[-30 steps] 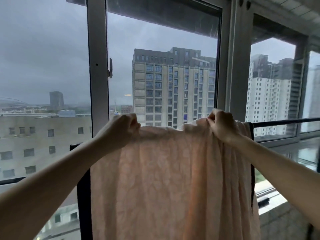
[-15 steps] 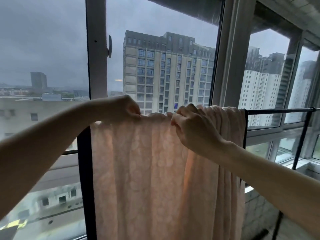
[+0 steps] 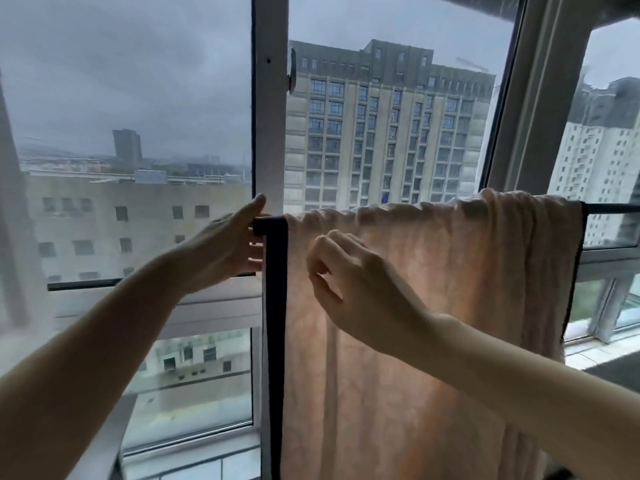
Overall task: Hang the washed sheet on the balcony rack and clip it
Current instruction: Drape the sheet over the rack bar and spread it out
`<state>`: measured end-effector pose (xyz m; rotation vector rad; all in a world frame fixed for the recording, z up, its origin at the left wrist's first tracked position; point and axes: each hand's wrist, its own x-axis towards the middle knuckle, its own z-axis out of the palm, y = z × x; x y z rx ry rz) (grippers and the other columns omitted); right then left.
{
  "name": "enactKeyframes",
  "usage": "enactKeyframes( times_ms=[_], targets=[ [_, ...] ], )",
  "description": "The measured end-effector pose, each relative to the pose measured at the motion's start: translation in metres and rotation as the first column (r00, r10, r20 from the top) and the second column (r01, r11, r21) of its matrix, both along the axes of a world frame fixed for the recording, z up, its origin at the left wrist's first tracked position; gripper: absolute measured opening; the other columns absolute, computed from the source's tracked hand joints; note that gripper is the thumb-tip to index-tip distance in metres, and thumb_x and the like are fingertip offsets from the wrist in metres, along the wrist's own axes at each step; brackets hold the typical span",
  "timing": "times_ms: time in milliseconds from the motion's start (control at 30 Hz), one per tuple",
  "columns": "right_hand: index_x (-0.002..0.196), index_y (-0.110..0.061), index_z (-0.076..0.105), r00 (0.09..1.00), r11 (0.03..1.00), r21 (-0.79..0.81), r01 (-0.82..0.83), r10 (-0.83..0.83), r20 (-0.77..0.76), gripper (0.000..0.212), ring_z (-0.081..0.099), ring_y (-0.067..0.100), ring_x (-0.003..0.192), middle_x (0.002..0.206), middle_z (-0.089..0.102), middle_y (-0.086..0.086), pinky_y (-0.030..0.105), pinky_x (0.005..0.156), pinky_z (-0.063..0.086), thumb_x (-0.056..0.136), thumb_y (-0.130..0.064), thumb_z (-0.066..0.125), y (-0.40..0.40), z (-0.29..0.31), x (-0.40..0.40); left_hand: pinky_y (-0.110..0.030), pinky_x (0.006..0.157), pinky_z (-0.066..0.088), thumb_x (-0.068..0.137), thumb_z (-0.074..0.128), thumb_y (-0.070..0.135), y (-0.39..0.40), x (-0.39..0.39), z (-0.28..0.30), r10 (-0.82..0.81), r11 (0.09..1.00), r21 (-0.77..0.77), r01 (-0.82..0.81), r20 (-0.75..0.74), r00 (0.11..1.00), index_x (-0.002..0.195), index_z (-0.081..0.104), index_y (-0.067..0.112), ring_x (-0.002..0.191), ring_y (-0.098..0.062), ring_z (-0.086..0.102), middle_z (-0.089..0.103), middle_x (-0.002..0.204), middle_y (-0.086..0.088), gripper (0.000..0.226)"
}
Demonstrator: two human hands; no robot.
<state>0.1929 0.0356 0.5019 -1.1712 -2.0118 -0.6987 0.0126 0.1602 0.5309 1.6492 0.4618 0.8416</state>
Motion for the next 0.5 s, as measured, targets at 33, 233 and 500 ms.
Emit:
enactKeyframes(
  times_ms=[33,233,500],
  targets=[
    [0.091,-0.013,0.055,0.998,1.0,0.011,0.014,-0.014,0.063,0.001,0.052,0.015,0.084,0.087,0.057,-0.001,0.031,0.071,0.05,0.091,-0.014,0.056,0.001,-0.003,-0.007,-0.046,0.091,0.05,0.085,0.045,0.064,-0.004,-0.002,-0.006,-0.033,0.995,-0.089,0.035,0.024,0.999,0.122,0.062,0.008,0.102,-0.033,0.06,0.061,0.115,-0.02,0.069],
    [0.101,-0.006,0.054,0.933,0.943,0.158,0.292,-0.318,0.171,0.024,0.052,0.029,0.1,0.103,0.056,0.011,0.044,0.089,0.044,0.079,-0.013,0.063,0.021,0.009,-0.003,-0.041,0.088,0.054,0.091,0.052,0.03,0.0,-0.004,-0.036,-0.161,0.978,-0.093,0.186,0.224,0.961,0.125,0.062,0.011,0.102,-0.03,0.064,0.063,0.121,-0.019,0.04],
    [0.114,-0.018,0.043,0.871,0.868,-0.077,0.49,-0.483,0.094,0.027,0.052,0.03,0.104,0.113,0.058,0.005,0.048,0.097,0.036,0.088,-0.014,0.046,0.025,0.031,0.045,-0.026,0.069,0.057,0.091,0.053,-0.001,-0.017,0.037,-0.042,0.152,0.986,0.025,-0.166,0.291,0.945,0.095,0.068,0.004,0.072,-0.017,0.065,0.069,0.08,-0.005,0.016]
  ],
)
